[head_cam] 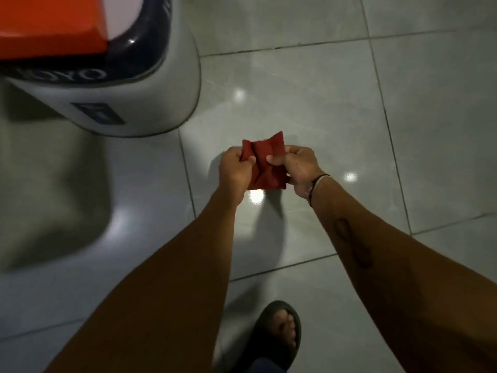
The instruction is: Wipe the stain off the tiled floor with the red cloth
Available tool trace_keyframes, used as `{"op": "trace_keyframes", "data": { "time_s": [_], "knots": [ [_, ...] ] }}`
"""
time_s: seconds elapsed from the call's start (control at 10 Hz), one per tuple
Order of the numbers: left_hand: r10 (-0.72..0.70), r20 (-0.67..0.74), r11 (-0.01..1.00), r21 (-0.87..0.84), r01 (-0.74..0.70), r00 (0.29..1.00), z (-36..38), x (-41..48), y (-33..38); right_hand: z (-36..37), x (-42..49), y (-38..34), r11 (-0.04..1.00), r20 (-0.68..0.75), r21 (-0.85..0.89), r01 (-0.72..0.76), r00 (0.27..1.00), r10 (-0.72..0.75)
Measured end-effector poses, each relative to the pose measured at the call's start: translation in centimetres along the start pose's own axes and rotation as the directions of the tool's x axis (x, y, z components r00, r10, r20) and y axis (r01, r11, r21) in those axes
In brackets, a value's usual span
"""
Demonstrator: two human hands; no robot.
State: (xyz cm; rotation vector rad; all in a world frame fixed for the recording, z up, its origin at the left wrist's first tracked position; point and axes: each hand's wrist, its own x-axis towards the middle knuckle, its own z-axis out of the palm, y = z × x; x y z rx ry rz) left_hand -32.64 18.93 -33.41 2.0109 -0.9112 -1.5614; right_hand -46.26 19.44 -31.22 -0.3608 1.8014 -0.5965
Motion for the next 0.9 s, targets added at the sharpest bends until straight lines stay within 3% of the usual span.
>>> {"op": "trace_keyframes", "data": {
  "time_s": [0.1, 0.3, 0.4, 0.5, 0.6, 0.7, 0.8, 0.9],
  "knots": [
    [0.013, -0.068, 0.984, -0.175, -0.024, 0.998, -8.4, -4.0, 4.1, 0.4, -6.9, -5.1, 0.997, 0.175, 0.071, 0.01, 0.984, -0.022],
    [0.263, -0.183, 0.9, -0.308, -0.309, 0.947, -25.5, -8.8, 14.9, 7.6, -16.6, -18.9, 0.971, 0.374, 0.144, 0.19, 0.898, -0.232],
    [0.305, -0.312, 0.9, -0.214, -0.379, 0.9, -30.8, -8.5, 18.7, 12.2, -18.4, -23.3, 0.953, 0.399, 0.141, 0.268, 0.866, -0.302],
    [0.312, -0.456, 0.935, -0.008, -0.355, 0.833, -34.3, -5.6, 21.2, 19.0, -18.4, -26.5, 0.925, 0.347, 0.129, 0.357, 0.858, -0.38],
    [0.252, -0.451, 0.954, -0.032, -0.298, 0.856, -35.0, -3.0, 20.7, 22.9, -16.7, -26.4, 0.908, 0.262, 0.05, 0.416, 0.872, -0.414],
    [0.211, -0.342, 0.977, 0.068, -0.2, 0.916, -35.6, -1.2, 19.6, 25.8, -15.5, -25.6, 0.869, 0.244, -0.169, 0.465, 0.874, -0.42],
    [0.256, -0.301, 0.949, 0.26, -0.179, 0.919, -36.0, -3.0, 19.6, 25.0, -17.4, -24.8, 0.794, 0.266, -0.307, 0.525, 0.848, -0.458],
    [0.452, -0.183, 0.808, 0.498, -0.315, 0.873, -37.5, -8.5, 22.5, 21.1, -23.1, -26.2, 0.693, 0.267, -0.408, 0.594, 0.804, -0.531]
  ]
}}
